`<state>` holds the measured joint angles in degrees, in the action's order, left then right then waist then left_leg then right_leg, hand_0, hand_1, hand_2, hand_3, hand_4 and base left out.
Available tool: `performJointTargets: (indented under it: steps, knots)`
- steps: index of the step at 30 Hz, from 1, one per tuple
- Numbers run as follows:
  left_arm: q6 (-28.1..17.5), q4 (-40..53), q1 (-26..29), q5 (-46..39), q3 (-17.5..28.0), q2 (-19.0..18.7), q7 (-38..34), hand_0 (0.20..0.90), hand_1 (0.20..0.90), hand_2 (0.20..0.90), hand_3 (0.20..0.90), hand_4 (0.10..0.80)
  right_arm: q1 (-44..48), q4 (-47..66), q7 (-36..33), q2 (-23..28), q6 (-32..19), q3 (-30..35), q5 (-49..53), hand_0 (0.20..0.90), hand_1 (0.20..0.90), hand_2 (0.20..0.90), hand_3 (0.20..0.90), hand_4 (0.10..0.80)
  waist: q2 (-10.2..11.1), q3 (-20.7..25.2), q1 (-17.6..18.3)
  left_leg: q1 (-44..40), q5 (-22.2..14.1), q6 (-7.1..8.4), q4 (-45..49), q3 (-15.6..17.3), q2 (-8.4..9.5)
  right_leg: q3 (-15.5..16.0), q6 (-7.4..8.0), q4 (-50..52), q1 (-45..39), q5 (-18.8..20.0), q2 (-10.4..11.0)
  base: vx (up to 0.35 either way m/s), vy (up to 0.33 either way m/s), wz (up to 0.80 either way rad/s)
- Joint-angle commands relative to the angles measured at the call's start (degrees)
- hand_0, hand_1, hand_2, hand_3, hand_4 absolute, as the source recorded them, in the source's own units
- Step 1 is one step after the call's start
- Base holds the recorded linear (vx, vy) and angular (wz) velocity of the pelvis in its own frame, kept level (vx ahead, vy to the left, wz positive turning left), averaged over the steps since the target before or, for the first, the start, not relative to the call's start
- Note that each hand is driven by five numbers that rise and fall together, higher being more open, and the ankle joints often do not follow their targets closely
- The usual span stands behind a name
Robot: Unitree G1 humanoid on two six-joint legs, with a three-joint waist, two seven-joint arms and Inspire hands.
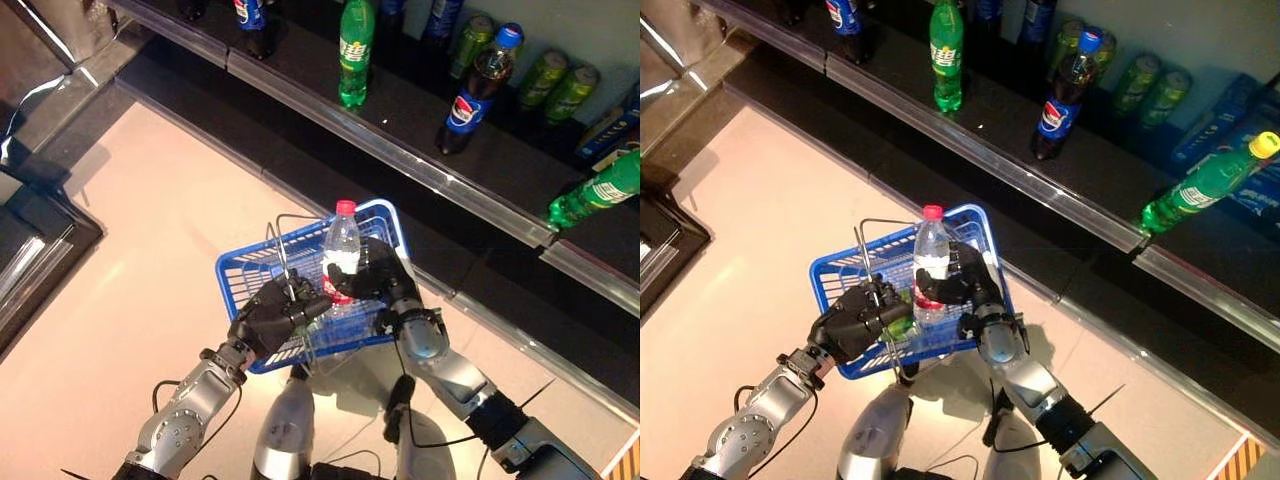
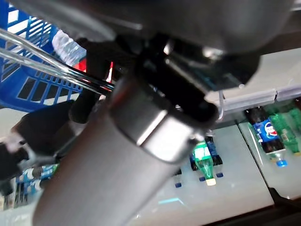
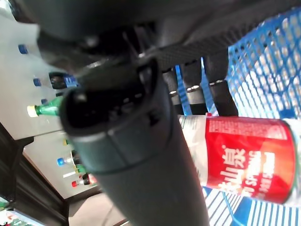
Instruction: Pick up the drink and place into the basket.
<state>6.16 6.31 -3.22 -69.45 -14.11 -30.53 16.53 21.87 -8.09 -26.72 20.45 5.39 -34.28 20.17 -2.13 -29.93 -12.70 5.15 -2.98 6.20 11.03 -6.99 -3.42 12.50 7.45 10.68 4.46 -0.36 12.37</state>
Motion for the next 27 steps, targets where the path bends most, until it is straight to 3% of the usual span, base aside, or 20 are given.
performJointTargets:
  steps: [1, 19, 27]
  knots:
    - [-5.4, 21.7, 7.5, -2.7, 2.1, 0.6, 13.5, 0.3, 0.3, 0.3, 0.2, 0.1, 8.7, 5.8, -1.4, -4.5, -6.2, -2.0, -2.2, 0.3, 0.3, 0.3, 0.2, 0.1, -0.5, 9.1, -0.1, 3.6, 1.5, -2.18, 5.0, 1.0, 0.21, 0.7, -2.92, 0.5, -5.1, -2.8, 1.4, 0.055, -0.004, 0.1]
    - [-3.4, 22.6, 6.4, -3.5, 3.3, 2.5, 19.5, 0.3, 0.3, 0.3, 0.2, 0.1, 0.2, -8.7, -0.8, -12.7, -8.0, -5.1, 4.9, 0.3, 0.3, 0.3, 0.2, 0.1, -0.4, 10.3, -1.6, 3.9, 1.4, -1.99, 4.6, 0.4, 0.3, 1.6, -2.56, 0.7, -5.3, -3.2, 1.6, 0.023, 0.004, 0.03]
    - [-3.3, 22.6, 6.0, -2.3, 2.8, 3.1, 20.9, 0.3, 0.3, 0.3, 0.2, 0.1, -2.2, -11.5, 0.8, -13.6, -9.0, -6.0, 8.4, 0.3, 0.3, 0.3, 0.2, 0.1, -0.6, 9.8, -1.7, 4.1, 1.7, -1.95, 4.4, 0.0, 0.54, 1.6, -2.51, 0.7, -5.1, -3.0, 1.6, 0.0, 0.0, 0.0]
